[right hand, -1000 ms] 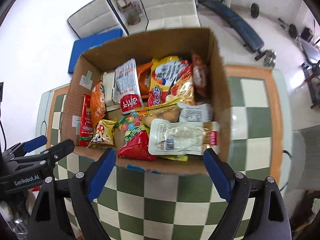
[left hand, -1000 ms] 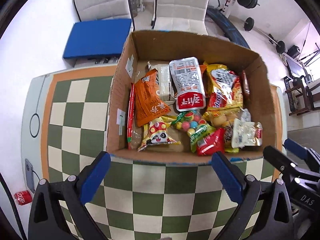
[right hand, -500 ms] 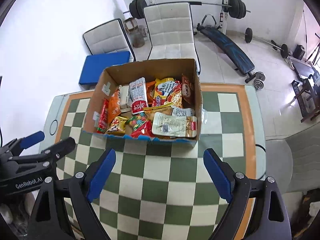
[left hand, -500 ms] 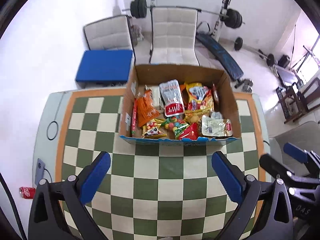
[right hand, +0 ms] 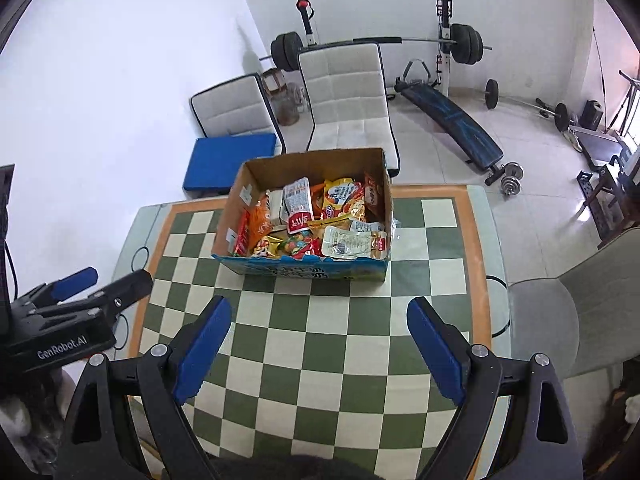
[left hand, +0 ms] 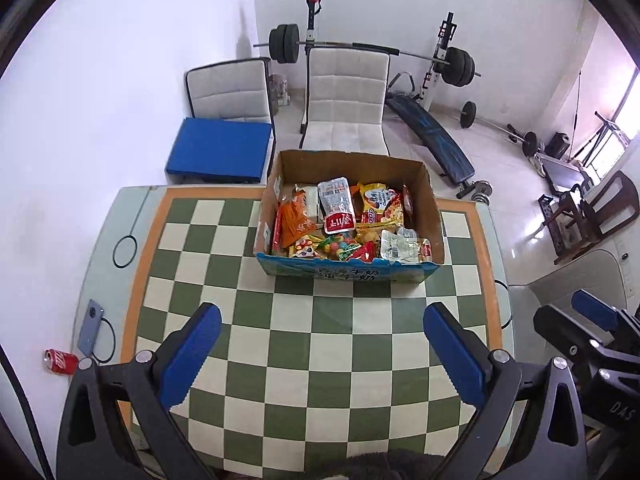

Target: Organize snacks

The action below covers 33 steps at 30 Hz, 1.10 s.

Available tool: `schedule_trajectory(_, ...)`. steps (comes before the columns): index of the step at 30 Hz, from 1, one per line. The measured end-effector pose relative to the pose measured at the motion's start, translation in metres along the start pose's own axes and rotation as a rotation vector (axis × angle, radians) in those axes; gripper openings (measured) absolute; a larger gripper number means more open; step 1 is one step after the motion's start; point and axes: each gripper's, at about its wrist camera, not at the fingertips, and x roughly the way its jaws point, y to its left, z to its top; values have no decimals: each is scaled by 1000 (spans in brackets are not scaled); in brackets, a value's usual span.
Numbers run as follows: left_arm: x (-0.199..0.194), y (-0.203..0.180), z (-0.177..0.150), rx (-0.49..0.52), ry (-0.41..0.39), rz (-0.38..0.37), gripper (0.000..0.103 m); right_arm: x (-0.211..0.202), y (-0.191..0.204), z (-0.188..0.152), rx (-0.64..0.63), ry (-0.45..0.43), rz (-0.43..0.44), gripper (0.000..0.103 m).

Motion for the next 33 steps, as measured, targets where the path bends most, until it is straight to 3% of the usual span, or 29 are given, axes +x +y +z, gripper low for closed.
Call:
schedule_trajectory(7, -27, -1, -11, 10, -44, -2, 103, -34, 9, -9, -8, -35, -5, 92)
schedule_trajectory(13, -28, -1, -12, 7, -58, 5, 103, -47, 14, -7, -33, -83, -41, 94)
schedule_trajectory(23, -4, -1, 3, -5, -118, 68, 103, -31, 13, 7, -34, -147, -81, 99)
schedule_trajectory(33, 20, 4, 12, -40, -111, 87, 103, -4, 7, 20, -24, -162, -122, 99)
